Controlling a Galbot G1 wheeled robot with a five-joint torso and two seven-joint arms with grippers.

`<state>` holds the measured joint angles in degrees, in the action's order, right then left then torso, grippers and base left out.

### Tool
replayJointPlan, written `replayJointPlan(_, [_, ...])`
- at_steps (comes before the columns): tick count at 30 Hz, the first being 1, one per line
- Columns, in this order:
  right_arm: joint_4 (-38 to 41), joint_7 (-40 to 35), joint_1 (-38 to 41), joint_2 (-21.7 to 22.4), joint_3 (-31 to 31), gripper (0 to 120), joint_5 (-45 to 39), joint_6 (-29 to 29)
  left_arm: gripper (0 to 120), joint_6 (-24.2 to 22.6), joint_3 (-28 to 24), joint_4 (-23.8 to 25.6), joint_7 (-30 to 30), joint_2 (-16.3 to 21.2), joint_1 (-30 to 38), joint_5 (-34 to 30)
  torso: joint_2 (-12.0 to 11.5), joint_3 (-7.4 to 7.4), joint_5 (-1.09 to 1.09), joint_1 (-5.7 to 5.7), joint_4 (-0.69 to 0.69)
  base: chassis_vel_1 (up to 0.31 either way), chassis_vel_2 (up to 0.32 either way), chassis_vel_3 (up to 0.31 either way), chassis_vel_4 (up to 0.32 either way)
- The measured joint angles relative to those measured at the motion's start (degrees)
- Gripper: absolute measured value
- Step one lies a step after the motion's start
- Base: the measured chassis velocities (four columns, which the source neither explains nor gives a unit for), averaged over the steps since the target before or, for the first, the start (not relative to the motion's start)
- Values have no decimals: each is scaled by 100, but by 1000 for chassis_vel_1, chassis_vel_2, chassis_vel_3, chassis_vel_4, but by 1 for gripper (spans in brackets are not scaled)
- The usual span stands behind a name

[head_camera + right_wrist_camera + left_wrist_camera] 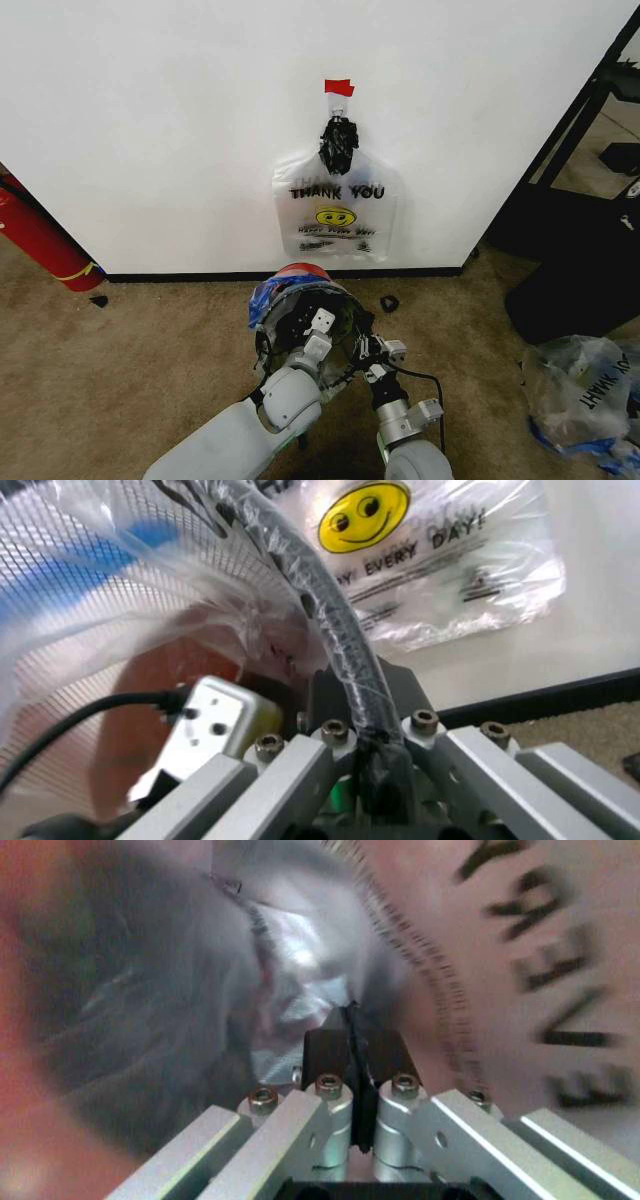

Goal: Pick up the garbage bag from the wall and place it over the trash bin.

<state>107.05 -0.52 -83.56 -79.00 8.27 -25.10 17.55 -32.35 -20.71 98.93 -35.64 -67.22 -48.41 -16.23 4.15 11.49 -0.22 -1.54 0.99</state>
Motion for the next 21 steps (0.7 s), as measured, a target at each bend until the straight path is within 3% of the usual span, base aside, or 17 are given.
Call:
replayJointPlan(9, [-13, 19, -2, -45, -29, 0, 34, 16, 0, 264, 161, 50, -98, 74, -7, 234, 0, 0, 0, 0, 0, 0, 0, 0, 0])
replayJointPlan(15, [-105, -52, 58, -96, -56, 0, -29, -1, 0, 511, 218, 636, 58, 276, -323, 414, 0, 0, 0, 0, -1, 0, 0, 0, 0])
replayJointPlan(21, [-87, -141, 66, -133, -152, 0, -309, -85, 0, 807, 335, 744, 41, 135, -611, 739, 0, 0, 0, 0, -1, 0, 0, 0, 0])
